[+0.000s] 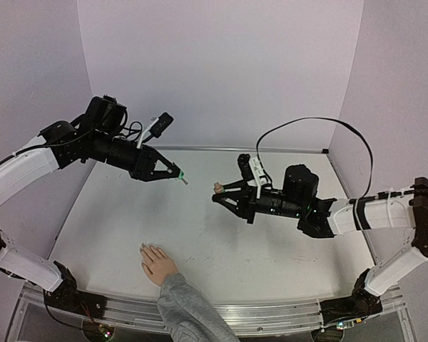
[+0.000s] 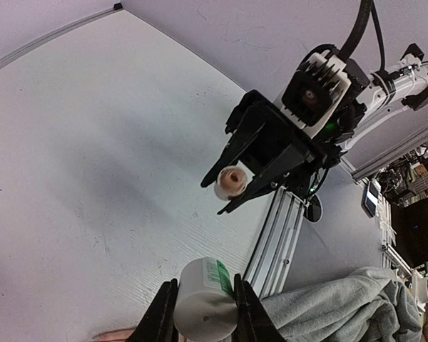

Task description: Paint the nails

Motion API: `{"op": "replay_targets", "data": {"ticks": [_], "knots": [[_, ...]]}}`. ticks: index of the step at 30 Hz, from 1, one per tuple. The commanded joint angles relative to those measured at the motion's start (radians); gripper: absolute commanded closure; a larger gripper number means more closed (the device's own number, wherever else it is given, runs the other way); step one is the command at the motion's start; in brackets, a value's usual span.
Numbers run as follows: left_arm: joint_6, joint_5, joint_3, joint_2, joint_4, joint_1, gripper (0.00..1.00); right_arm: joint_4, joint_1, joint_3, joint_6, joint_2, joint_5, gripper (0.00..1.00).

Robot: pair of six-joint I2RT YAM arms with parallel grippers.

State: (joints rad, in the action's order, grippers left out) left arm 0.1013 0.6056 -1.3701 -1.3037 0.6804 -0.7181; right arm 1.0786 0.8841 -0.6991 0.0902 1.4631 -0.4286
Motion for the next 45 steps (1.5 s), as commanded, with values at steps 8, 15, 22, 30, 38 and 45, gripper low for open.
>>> {"op": "replay_targets", "data": {"ticks": [8, 15, 22, 30, 38, 45], "knots": [[-0.015, -0.007, -0.011, 0.048, -0.026, -0.009, 1.00, 0.115, 0.062, -0.202, -0.030, 0.155, -0.047, 1.00], [-0.021, -0.008, -0.018, 0.040, -0.026, -0.011, 1.00, 0.117, 0.072, -0.244, -0.035, 0.205, -0.056, 1.00], [-0.023, -0.010, -0.018, 0.031, -0.027, -0.011, 1.00, 0.124, 0.074, -0.262, -0.028, 0.220, -0.073, 1.00], [-0.025, -0.032, -0.016, 0.036, -0.033, -0.011, 1.00, 0.130, 0.080, -0.278, -0.027, 0.229, -0.073, 1.00], [-0.020, -0.036, -0.009, 0.027, -0.034, -0.011, 1.00, 0.135, 0.084, -0.290, -0.027, 0.236, -0.081, 1.00], [-0.023, -0.027, -0.005, 0.025, -0.035, -0.011, 1.00, 0.142, 0.084, -0.302, -0.024, 0.244, -0.081, 1.00]]}}
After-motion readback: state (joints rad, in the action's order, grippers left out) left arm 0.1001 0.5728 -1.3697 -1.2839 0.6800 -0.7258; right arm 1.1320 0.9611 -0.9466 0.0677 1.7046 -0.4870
